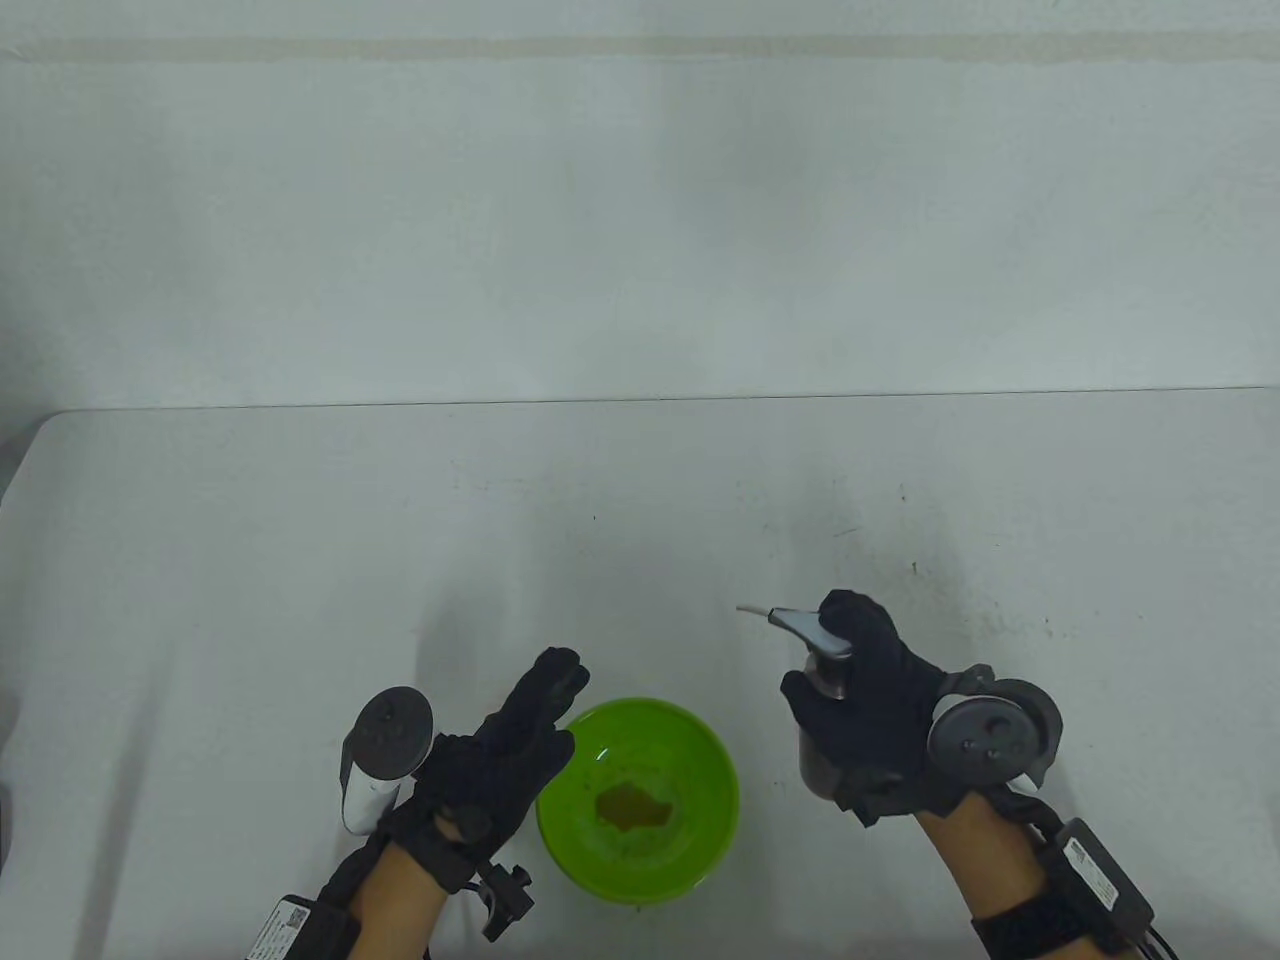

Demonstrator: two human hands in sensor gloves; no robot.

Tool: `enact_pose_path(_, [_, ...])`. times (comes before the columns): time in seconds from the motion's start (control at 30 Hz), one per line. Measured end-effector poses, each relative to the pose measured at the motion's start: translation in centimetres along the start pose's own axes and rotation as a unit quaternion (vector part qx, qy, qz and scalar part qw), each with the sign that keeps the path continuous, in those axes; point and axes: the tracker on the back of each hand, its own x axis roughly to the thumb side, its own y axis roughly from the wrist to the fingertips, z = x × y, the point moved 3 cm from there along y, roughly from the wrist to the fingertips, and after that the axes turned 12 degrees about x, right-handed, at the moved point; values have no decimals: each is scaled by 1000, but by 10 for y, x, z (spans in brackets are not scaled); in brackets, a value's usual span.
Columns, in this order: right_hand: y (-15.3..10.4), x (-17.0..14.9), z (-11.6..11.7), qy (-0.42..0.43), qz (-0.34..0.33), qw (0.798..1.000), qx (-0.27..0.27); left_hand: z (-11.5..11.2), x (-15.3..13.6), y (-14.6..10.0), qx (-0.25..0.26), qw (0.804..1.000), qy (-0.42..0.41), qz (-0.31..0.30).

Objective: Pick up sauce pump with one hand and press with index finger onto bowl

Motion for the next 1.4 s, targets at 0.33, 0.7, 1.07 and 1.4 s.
enact_pose_path(0.33, [16, -65, -17, -46, 78, 990, -104, 0, 0, 0, -2, 1000, 0, 0])
enact_pose_path(0.7, [11, -127, -12, -113, 149, 972, -140, 2, -3, 1, -4, 1000, 2, 4])
enact_pose_path(1.07, [1, -132, -14, -110, 143, 971, -154, 2, -5, 3, -3, 1000, 3, 2])
enact_pose_path(1.4, [-6, -132, -14, -100, 155, 975, -121, 2, -4, 3, 0, 1000, 1, -3])
